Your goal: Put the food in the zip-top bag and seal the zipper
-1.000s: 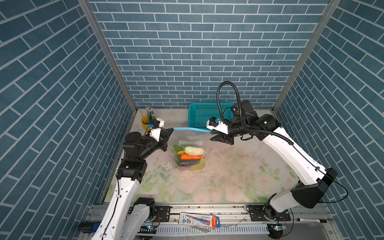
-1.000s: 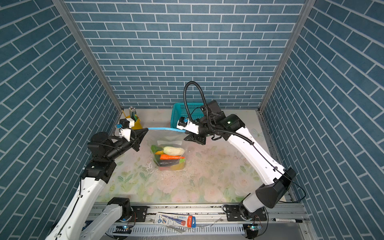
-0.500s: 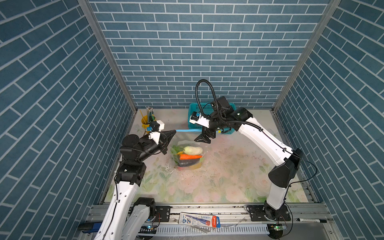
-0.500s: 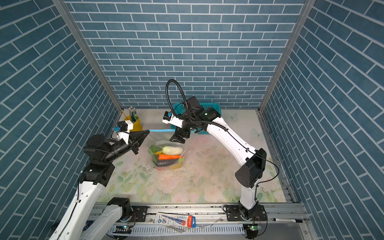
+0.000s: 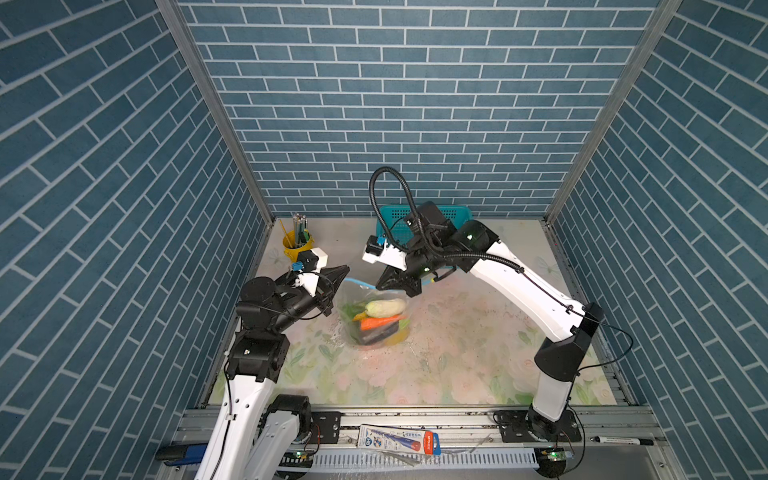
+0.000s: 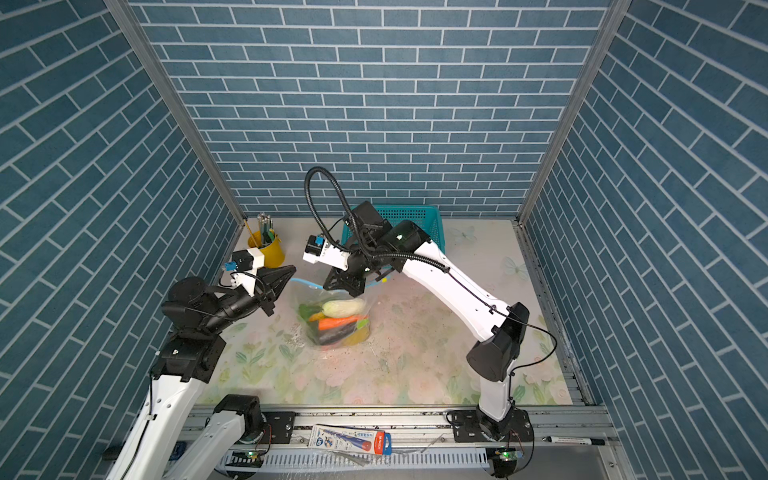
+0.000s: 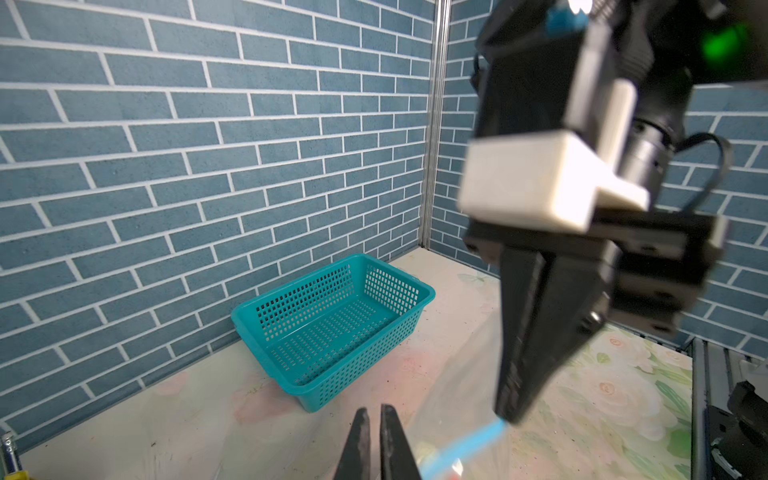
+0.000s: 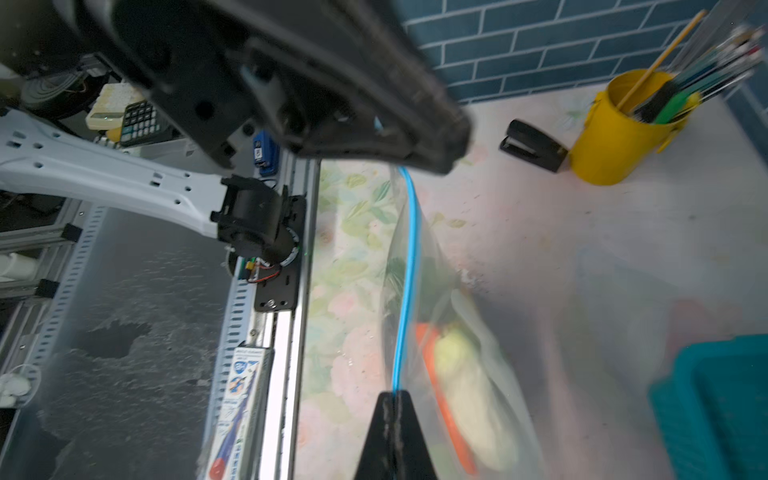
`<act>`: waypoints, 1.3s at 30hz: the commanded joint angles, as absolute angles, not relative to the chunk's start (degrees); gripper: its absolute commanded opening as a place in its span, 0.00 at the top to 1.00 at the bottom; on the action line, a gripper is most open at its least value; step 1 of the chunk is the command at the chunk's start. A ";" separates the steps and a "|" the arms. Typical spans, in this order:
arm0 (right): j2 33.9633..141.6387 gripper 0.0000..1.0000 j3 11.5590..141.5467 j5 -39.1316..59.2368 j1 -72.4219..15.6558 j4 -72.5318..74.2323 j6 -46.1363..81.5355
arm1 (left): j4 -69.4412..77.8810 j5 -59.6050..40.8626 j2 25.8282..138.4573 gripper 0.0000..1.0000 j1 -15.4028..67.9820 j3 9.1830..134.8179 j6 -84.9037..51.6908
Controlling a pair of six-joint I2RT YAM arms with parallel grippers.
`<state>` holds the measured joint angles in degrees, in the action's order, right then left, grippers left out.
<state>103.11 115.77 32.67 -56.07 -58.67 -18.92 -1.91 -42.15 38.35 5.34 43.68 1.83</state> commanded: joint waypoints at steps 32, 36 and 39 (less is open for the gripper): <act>64.76 0.23 29.59 -0.37 -9.81 11.80 0.77 | 0.12 0.44 58.77 0.01 3.69 29.29 -1.59; 63.91 0.21 20.98 -6.10 -7.93 26.07 -3.68 | 15.04 5.14 69.08 0.01 3.69 26.68 3.96; 69.62 0.19 15.45 -7.58 -4.06 41.14 -1.40 | 24.42 4.90 72.64 0.01 3.60 24.45 4.44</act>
